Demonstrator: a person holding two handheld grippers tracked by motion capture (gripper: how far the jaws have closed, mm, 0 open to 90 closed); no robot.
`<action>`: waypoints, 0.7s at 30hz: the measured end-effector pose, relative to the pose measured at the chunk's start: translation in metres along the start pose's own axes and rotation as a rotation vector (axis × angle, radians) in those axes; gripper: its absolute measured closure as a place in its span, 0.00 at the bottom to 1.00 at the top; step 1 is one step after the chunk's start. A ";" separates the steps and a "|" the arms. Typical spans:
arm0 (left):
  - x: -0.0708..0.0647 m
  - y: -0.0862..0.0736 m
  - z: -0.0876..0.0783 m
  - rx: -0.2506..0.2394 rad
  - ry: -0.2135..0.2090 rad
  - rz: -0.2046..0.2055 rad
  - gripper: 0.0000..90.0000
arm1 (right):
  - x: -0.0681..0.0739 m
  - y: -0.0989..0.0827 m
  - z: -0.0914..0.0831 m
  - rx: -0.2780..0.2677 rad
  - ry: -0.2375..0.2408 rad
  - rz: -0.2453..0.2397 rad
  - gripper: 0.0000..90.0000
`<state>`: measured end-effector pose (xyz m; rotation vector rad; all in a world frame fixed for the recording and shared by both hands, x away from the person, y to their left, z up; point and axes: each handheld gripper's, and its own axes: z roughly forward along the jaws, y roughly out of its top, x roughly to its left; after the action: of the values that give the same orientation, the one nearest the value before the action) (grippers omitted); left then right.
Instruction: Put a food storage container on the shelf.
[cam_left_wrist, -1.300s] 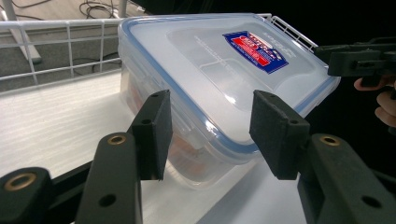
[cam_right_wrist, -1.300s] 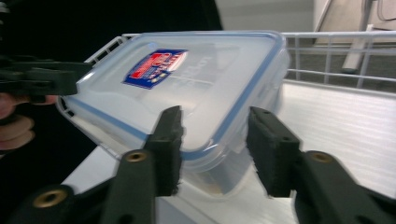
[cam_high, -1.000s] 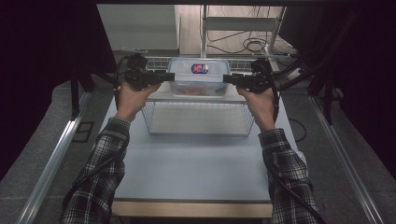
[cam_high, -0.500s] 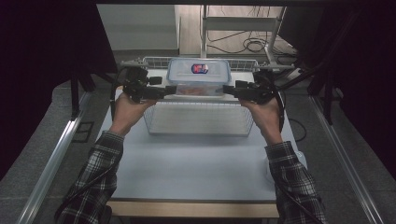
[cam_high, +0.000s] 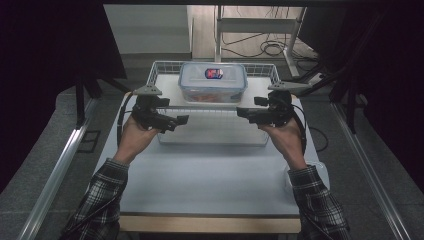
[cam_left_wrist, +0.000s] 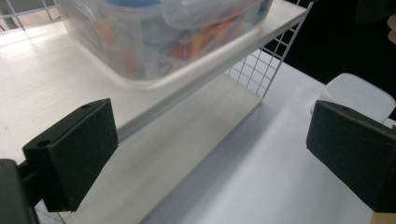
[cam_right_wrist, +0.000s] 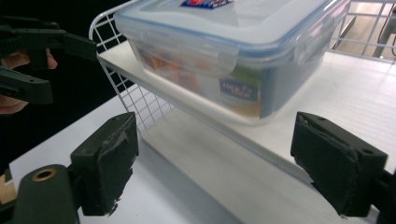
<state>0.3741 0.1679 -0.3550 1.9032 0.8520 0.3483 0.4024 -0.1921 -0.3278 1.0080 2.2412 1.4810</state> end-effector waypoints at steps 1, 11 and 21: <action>-0.002 -0.002 0.000 0.002 0.004 0.007 0.02 | 0.001 -0.002 0.000 0.003 -0.002 -0.005 0.16; -0.020 -0.024 0.000 0.022 0.007 0.074 0.04 | 0.007 -0.024 -0.010 -0.002 -0.004 -0.041 0.09; -0.030 -0.048 -0.003 0.044 -0.026 0.068 0.02 | 0.016 -0.040 -0.013 0.009 0.027 -0.053 0.05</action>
<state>0.3310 0.1618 -0.3920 1.9770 0.7855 0.3475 0.3674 -0.2002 -0.3553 0.9295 2.2774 1.4723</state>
